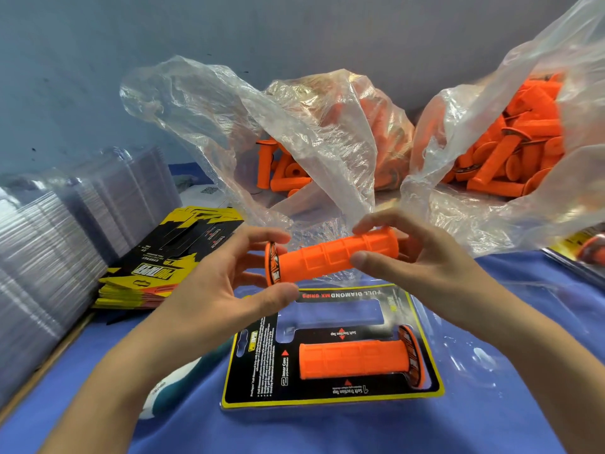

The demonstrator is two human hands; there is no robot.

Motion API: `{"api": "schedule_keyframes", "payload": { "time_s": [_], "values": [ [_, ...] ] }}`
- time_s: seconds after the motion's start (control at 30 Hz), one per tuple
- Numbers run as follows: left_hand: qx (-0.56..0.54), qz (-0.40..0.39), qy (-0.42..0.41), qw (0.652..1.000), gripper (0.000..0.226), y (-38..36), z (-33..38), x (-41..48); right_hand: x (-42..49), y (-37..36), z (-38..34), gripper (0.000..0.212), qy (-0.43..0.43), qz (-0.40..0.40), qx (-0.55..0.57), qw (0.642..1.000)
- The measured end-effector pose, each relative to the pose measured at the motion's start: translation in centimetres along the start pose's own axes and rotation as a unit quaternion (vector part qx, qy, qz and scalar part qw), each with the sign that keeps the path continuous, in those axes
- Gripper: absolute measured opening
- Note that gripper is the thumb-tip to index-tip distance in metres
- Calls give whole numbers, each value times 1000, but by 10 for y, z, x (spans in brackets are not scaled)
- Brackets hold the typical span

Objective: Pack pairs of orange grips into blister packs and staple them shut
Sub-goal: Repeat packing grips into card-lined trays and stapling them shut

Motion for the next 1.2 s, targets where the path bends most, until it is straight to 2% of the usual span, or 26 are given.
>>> {"api": "schedule_keyframes", "payload": {
  "time_s": [0.13,0.27,0.4,0.73,0.83,0.97,1.2],
  "values": [
    [97,12,18,995,58,-2,-14,-2,-6,3,10,46,-26,-60,-126,990],
    [151,21,28,988,59,-3,-24,-5,-11,-2,22,27,-47,-112,-181,976],
    [186,27,52,981,63,-2,-32,-6,-18,-2,24,28,-39,-156,-206,965],
    [223,-1,58,973,67,-9,-48,-3,-21,2,34,34,-45,-185,-295,936],
    [227,-3,56,972,69,-9,-49,-2,-19,1,33,27,-25,-202,-308,929],
    [243,-9,50,969,72,-10,-51,-2,-18,-1,32,31,-7,-217,-331,918],
    [284,-18,25,958,60,-15,-50,-2,-21,-2,35,33,-28,-232,-341,911]
  ]
}}
Point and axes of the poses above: each hand's wrist, its own x-axis towards the middle knuckle, its own y-axis out of the back of the hand, z = x × y, the point moved 3 cm from there along x, towards the middle knuckle, and after that the axes turned 14 degrees about y, right-handed, at the moved point
